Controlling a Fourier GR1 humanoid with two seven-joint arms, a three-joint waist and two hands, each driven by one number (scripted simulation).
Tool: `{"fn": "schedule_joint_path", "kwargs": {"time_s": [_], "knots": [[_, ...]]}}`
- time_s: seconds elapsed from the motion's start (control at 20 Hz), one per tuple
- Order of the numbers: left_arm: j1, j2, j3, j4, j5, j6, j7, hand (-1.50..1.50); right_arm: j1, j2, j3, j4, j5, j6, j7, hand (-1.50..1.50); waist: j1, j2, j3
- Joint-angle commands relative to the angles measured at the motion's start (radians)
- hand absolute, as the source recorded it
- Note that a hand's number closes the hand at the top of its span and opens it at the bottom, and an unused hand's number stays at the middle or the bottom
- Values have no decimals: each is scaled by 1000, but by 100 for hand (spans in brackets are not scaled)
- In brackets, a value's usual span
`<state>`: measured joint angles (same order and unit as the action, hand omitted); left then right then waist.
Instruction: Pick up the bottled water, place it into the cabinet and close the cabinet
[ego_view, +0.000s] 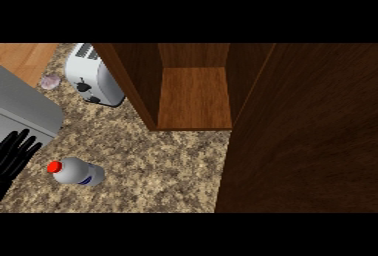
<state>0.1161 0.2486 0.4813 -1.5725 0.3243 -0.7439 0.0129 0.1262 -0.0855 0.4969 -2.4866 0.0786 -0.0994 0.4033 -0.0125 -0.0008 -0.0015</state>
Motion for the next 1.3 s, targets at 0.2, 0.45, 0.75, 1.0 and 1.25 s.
{"fn": "schedule_joint_path", "kwargs": {"time_s": [0.2,0.45,0.75,1.0,1.25], "knots": [[-77,1,-36,307,-241,-15,-262,-150,-1,-38,2,-95,71,-19,56,-150,2,1,0],[-130,50,-31,480,-296,-6,-363,-150,-8,-28,65,-103,132,-68,76,-150,0,0,-1],[-211,32,-78,672,-390,70,-540,-150,-41,-52,40,-112,109,-74,85,-150,-1,0,0],[-274,43,-112,843,-447,117,-679,-150,-10,-78,25,-54,86,-74,-2,-150,-3,2,0],[-336,59,-119,995,-463,161,-793,-150,-25,-60,82,-75,126,-112,38,-150,-5,2,-1]]}}
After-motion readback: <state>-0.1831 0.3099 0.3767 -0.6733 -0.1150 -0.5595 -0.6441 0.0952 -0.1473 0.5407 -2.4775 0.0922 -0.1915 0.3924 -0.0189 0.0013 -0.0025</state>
